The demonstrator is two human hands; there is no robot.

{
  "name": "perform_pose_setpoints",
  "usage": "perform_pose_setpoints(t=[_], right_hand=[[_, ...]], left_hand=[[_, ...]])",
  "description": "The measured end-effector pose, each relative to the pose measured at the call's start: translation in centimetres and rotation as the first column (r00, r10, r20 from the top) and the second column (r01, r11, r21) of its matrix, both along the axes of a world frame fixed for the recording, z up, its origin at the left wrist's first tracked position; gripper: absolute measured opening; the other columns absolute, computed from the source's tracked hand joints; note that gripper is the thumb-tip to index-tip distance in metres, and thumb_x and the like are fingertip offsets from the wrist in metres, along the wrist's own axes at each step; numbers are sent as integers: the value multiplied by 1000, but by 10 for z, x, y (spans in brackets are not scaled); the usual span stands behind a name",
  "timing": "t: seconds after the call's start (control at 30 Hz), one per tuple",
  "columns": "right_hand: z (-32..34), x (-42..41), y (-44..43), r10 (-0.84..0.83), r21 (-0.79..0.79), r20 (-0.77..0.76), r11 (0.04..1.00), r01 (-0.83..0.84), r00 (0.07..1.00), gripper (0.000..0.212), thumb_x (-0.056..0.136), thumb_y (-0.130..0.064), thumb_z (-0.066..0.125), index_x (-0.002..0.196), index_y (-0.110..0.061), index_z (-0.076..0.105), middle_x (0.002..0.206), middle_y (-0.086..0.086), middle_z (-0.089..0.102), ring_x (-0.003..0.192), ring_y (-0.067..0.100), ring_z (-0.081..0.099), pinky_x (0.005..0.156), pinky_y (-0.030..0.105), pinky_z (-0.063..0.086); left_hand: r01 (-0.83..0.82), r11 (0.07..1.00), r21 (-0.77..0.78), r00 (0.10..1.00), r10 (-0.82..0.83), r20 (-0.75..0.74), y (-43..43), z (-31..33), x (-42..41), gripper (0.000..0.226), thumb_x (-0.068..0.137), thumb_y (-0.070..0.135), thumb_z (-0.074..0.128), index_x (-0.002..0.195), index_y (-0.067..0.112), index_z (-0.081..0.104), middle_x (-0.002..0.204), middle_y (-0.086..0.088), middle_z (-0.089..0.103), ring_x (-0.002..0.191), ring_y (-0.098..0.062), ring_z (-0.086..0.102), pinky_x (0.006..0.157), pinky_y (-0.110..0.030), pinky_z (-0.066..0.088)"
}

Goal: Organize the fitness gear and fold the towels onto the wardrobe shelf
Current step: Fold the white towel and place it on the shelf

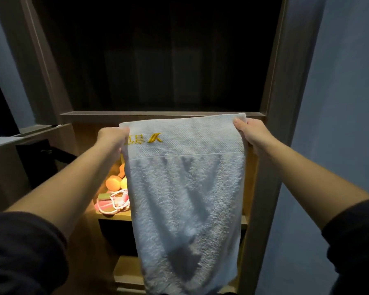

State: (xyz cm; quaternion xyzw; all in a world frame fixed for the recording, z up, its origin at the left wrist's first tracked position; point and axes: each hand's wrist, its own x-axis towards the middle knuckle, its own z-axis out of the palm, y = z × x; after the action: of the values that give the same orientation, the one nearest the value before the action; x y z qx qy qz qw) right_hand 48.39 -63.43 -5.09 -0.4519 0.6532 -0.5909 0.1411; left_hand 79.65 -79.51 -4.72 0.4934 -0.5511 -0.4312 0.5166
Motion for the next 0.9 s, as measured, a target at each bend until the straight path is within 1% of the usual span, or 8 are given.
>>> perform_pose_setpoints(t=[0.1,0.17,0.23,0.33,0.47,0.6,0.73,0.9], right_hand=[[1,8,-5,-37,-136,-56,990,29,998,31,103,-33,45,119,-11,62,113,6,67,104,21,63,92,38,52],[2,16,-10,-139,-253,-133,962,102,981,25,104,-33,42,112,-15,58,103,-2,64,95,9,60,79,21,49],[3,20,-13,-260,-330,-195,925,187,946,19,104,-33,42,106,-19,55,91,-14,57,84,-2,54,64,7,40],[5,8,-14,-316,-281,-250,928,244,915,22,104,-37,41,104,-17,52,85,-13,53,77,2,51,59,18,39],[0,-11,-15,-348,-211,-231,930,303,909,26,103,-40,40,100,-16,51,90,-4,54,77,7,49,61,27,34],[0,-17,-15,-318,-145,-180,944,295,931,33,101,-40,43,81,-15,53,75,-6,54,68,8,49,55,25,33],[6,-21,-13,-129,16,283,991,130,950,35,93,-49,56,82,-17,65,75,-1,71,68,19,68,64,29,51],[15,-28,-11,21,156,261,986,-63,965,33,96,-32,44,66,-19,48,55,0,55,46,14,53,52,21,40]], left_hand=[[-115,954,-276,989,135,53,4,-14,-11,20,98,23,50,85,10,57,75,1,54,71,-16,50,57,-25,38],[-126,868,-481,980,184,76,14,-16,-17,11,100,20,45,92,14,51,78,7,52,69,-3,47,55,-16,33],[-107,811,-576,972,208,111,18,-14,-23,10,100,17,40,94,17,48,78,8,51,69,-6,47,54,-19,33],[-116,799,-590,969,222,111,15,-5,-25,14,103,20,38,101,15,51,84,0,54,74,-17,49,56,-29,37],[-44,799,-600,980,151,130,12,7,-30,21,103,30,40,100,13,52,83,1,56,71,-10,52,55,-24,40],[42,907,-420,988,25,153,7,13,-35,35,88,52,57,85,17,62,78,5,64,71,-9,58,57,-28,41],[164,984,-73,985,-160,58,-2,6,-35,41,82,50,68,100,13,69,87,-3,74,83,-22,71,76,-38,57],[116,993,2,993,-116,20,-8,7,-29,45,92,43,49,113,7,64,107,-14,70,101,-33,66,98,-49,50]])
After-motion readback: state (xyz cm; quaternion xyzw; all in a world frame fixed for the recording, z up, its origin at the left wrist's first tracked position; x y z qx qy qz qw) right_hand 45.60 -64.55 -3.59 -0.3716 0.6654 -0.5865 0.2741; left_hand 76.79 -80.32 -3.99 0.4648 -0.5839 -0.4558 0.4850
